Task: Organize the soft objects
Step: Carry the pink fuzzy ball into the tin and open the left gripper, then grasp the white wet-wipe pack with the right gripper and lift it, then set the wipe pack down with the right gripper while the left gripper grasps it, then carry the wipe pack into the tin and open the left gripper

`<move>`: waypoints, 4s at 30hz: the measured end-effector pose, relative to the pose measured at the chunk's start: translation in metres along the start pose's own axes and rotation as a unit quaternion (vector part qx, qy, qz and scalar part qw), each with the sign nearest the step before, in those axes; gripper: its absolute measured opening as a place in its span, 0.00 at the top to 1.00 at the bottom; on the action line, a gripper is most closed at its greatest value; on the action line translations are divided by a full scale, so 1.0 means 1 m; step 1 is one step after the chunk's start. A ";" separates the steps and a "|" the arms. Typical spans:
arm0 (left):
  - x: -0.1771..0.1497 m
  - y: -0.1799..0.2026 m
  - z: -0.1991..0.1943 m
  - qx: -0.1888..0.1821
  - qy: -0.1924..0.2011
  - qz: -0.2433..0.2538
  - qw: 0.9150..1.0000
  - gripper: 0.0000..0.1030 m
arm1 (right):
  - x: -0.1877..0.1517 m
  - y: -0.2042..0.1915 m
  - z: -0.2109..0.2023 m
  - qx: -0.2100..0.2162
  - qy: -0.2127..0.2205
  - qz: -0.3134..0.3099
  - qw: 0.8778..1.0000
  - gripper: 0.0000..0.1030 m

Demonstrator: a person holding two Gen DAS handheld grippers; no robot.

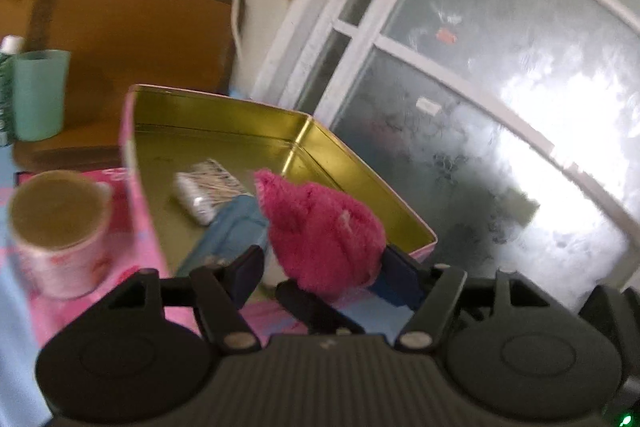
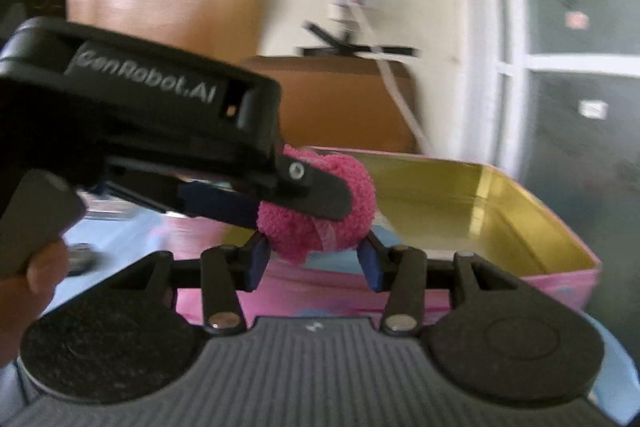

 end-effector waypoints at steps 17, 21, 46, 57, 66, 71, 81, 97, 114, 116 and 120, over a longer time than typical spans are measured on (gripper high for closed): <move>-0.022 -0.027 -0.057 0.027 0.045 -0.002 0.999 0.16 | -0.033 0.057 -0.028 -0.170 0.041 0.098 0.980 0.22; -0.032 -0.062 -0.102 0.051 0.072 -0.024 0.996 0.16 | -0.018 0.037 -0.029 -0.136 0.070 0.085 0.984 0.36; -0.065 -0.254 -0.285 0.225 0.279 -0.164 0.919 0.16 | 0.109 -0.270 0.152 0.342 -0.086 -0.057 0.934 0.51; -0.067 -0.256 -0.296 0.190 0.312 -0.180 0.913 0.16 | 0.113 -0.294 0.258 0.291 -0.215 -0.006 0.932 0.97; -0.070 -0.261 -0.303 0.176 0.326 -0.204 0.906 0.14 | 0.120 -0.255 0.161 0.338 -0.164 0.030 0.926 0.97; -0.070 -0.259 -0.300 0.173 0.315 -0.203 0.911 0.14 | 0.090 -0.220 0.076 0.366 -0.138 0.020 0.920 0.97; -0.070 -0.242 -0.279 0.170 0.248 -0.154 0.941 0.14 | -0.006 -0.164 -0.028 0.263 -0.123 -0.007 0.957 0.94; -0.121 -0.164 -0.236 0.131 0.045 -0.154 0.978 0.23 | -0.031 -0.151 -0.060 0.315 -0.046 -0.105 0.942 0.26; -0.078 -0.093 -0.171 0.127 0.019 -0.025 0.991 0.37 | -0.021 -0.128 -0.055 0.240 0.033 -0.074 0.967 0.36; -0.062 -0.074 -0.157 0.115 0.023 0.002 0.993 0.37 | -0.014 -0.111 -0.057 0.206 0.051 -0.060 0.975 0.36; -0.032 -0.040 -0.111 0.092 0.018 0.048 0.994 0.37 | -0.006 -0.063 -0.049 0.144 0.067 -0.041 0.986 0.36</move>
Point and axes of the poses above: each gripper's, at about its wrist camera, not at the fingertips, and z roughly the way its jaws point, y to its right, x to its top, the point moved 5 cm from there along z, roughly the way its jaws point, and after that the axes turned 14 degrees about -z, right-handed, at the moved point
